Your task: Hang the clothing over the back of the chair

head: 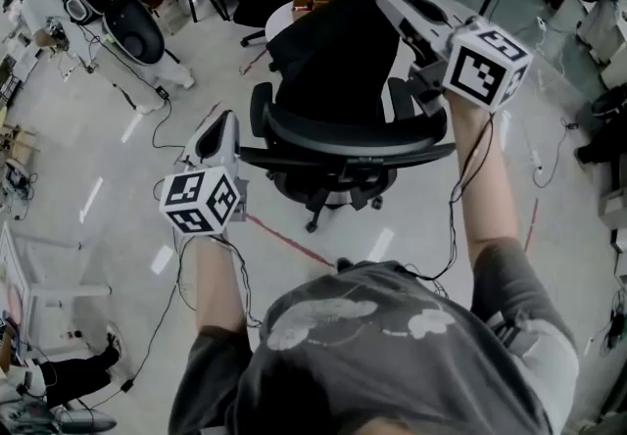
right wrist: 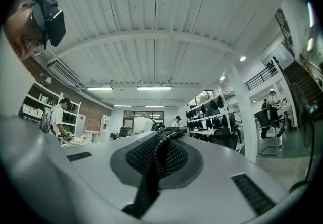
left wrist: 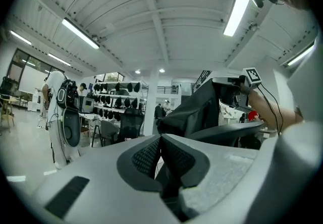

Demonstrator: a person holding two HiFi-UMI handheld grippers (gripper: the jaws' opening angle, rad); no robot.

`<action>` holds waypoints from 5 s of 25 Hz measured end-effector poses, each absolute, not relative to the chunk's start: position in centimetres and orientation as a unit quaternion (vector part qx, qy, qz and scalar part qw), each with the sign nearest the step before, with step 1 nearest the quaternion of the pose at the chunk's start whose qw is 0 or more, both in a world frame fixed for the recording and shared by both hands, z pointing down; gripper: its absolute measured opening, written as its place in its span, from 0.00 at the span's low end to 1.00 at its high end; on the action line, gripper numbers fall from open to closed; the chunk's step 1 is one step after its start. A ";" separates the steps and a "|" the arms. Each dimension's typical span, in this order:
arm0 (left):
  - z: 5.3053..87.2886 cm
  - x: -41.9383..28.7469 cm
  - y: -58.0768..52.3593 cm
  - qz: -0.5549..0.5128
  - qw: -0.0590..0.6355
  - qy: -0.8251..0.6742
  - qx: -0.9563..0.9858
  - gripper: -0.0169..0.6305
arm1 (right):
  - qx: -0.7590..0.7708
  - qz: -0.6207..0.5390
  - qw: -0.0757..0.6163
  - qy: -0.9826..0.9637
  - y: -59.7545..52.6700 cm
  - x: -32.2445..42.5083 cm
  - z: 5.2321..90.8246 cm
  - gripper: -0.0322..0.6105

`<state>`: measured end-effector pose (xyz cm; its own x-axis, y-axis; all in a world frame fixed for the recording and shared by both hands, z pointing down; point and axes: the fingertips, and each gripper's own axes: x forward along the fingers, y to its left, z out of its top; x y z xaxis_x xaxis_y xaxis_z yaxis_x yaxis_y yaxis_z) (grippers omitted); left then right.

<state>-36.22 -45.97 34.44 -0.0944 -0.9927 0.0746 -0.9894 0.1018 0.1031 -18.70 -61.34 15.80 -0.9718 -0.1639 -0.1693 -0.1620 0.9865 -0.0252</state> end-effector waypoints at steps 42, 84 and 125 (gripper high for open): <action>34.3 -27.1 -28.7 -0.022 0.080 -0.590 0.803 0.03 | -0.218 0.005 0.099 0.971 -32.7 -8.7 20.4 0.05; 36.2 -15.3 -11.2 -0.009 0.109 -0.621 0.776 0.03 | -0.269 -0.023 0.014 0.963 -17.1 0.4 31.6 0.09; 37.3 -10.3 -2.3 0.005 0.109 -0.600 0.793 0.03 | -0.319 -0.094 -0.028 0.943 -8.8 6.5 38.1 0.04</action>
<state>-10.35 -2.28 37.30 0.2800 -0.9500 0.1380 -0.9520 -0.2562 0.1674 6.46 -8.77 38.14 -0.7952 -0.5956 0.1136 -0.6063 0.7790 -0.1597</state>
